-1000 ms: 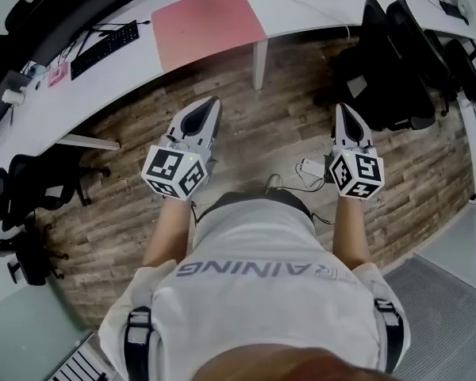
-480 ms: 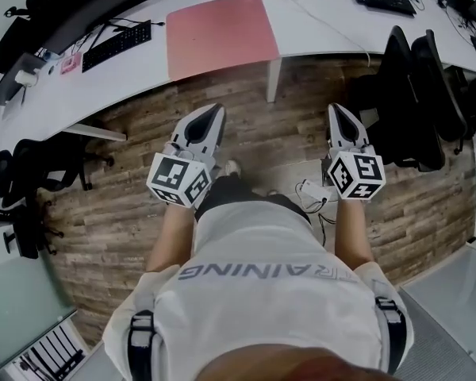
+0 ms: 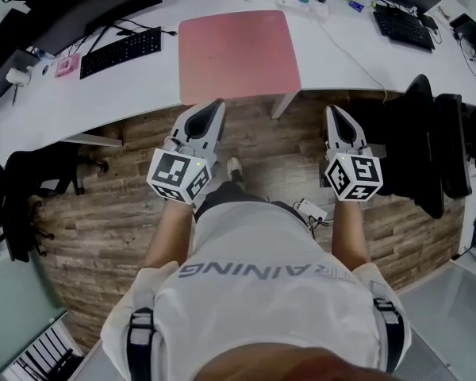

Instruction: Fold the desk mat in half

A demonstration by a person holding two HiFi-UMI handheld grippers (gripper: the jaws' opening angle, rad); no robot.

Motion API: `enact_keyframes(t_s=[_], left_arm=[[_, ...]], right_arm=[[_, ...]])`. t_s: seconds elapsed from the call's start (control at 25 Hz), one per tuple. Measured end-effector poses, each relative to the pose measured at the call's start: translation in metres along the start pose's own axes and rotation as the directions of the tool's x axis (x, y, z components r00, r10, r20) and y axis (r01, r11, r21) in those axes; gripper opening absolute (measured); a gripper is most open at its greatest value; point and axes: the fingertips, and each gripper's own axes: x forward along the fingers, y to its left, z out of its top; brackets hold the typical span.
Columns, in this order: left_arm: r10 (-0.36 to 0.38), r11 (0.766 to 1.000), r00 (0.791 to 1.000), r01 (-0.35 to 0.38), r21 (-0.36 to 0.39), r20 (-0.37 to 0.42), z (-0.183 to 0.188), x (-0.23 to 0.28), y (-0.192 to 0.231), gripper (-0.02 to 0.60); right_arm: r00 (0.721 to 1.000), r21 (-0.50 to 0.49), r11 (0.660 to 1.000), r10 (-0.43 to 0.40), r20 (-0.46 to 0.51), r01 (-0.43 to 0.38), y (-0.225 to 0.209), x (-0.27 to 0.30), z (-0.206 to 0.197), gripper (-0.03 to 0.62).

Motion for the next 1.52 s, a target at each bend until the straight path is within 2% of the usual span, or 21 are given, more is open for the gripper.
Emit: enact_keyframes(t_s=[0.24, 0.44, 0.88, 1.08, 1.2, 1.32, 1.4, 1.52], left_arm=[[0.029, 0.999, 1.0, -0.03, -0.028, -0.012, 0.008, 0.022, 0.09, 0.031], [0.054, 0.996, 0.998, -0.055, -0.066, -0.025, 0.0, 0.03, 0.149, 0.031], [0.116, 0.989, 0.993, -0.117, -0.094, -0.012, 0.005, 0.025, 0.2, 0.031], [0.167, 0.979, 0.986, -0.169, -0.112, -0.024, 0.001, 0.022, 0.209, 0.031], [0.218, 0.969, 0.975, -0.221, -0.109, -0.037, -0.003, 0.014, 0.211, 0.031], [0.286, 0.95, 0.957, -0.29, -0.113, -0.049, -0.007, -0.002, 0.215, 0.031], [0.34, 0.931, 0.939, -0.344, -0.12, -0.054, -0.01, -0.016, 0.217, 0.031], [0.419, 0.897, 0.905, -0.424, -0.125, -0.067, -0.016, -0.039, 0.219, 0.031]], right_arm=[[0.999, -0.019, 1.0, 0.007, -0.046, -0.008, 0.024, 0.088, 0.016, 0.023], [0.997, -0.039, 0.999, 0.005, -0.077, -0.008, 0.041, 0.136, 0.015, 0.023], [0.993, -0.097, 0.994, 0.043, -0.107, -0.054, 0.063, 0.185, 0.022, 0.023], [0.982, -0.135, 0.982, 0.108, -0.155, -0.129, 0.08, 0.203, 0.004, 0.023], [0.966, -0.168, 0.963, 0.177, -0.187, -0.209, 0.098, 0.22, -0.011, 0.023], [0.938, -0.201, 0.929, 0.264, -0.226, -0.31, 0.127, 0.24, -0.028, 0.025], [0.907, -0.227, 0.892, 0.331, -0.259, -0.39, 0.15, 0.252, -0.039, 0.025], [0.85, -0.27, 0.819, 0.42, -0.319, -0.506, 0.19, 0.267, -0.059, 0.025]])
